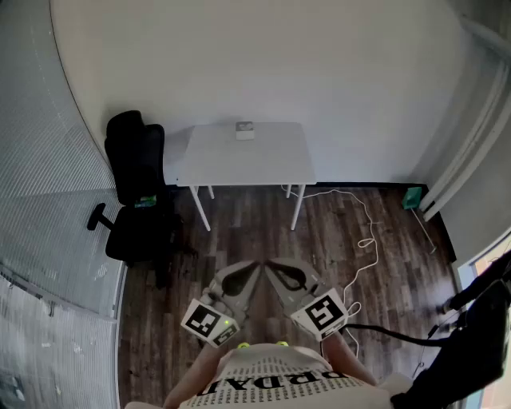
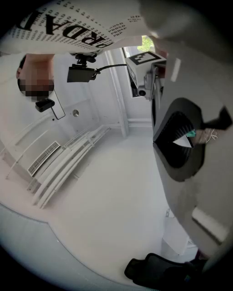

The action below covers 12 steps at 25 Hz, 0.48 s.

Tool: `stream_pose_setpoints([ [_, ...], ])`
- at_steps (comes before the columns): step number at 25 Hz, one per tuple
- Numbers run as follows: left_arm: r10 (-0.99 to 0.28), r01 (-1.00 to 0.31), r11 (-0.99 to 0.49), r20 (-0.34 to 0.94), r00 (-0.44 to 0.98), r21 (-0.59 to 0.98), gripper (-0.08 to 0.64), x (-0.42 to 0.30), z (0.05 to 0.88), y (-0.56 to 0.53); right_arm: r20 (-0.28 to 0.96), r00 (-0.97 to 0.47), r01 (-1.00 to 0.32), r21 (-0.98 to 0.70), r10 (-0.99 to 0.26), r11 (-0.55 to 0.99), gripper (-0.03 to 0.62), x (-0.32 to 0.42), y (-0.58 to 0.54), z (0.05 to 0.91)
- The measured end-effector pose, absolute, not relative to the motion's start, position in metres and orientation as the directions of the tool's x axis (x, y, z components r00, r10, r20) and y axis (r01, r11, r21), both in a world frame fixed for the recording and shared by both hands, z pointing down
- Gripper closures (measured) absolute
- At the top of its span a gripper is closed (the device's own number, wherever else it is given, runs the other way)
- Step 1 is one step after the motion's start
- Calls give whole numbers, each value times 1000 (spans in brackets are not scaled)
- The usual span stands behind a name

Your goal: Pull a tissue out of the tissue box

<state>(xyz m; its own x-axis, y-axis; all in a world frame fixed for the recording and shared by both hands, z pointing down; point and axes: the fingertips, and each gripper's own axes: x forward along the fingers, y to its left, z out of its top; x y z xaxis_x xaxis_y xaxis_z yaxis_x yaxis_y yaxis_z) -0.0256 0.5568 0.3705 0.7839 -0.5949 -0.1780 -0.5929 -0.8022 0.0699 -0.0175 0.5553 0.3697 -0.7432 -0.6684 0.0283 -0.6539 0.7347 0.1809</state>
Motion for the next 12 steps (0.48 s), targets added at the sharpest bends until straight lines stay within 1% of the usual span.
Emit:
stream_pose_setpoints([
  [6, -596, -594, -801, -178, 783, 74, 569, -32, 370, 555, 37, -738, -657, 187, -673, 730, 584, -23, 553, 370],
  [12, -599, -596, -799, -180, 780, 78, 569, -37, 372, 553, 6, -740, -662, 169, -672, 730, 584, -24, 550, 367],
])
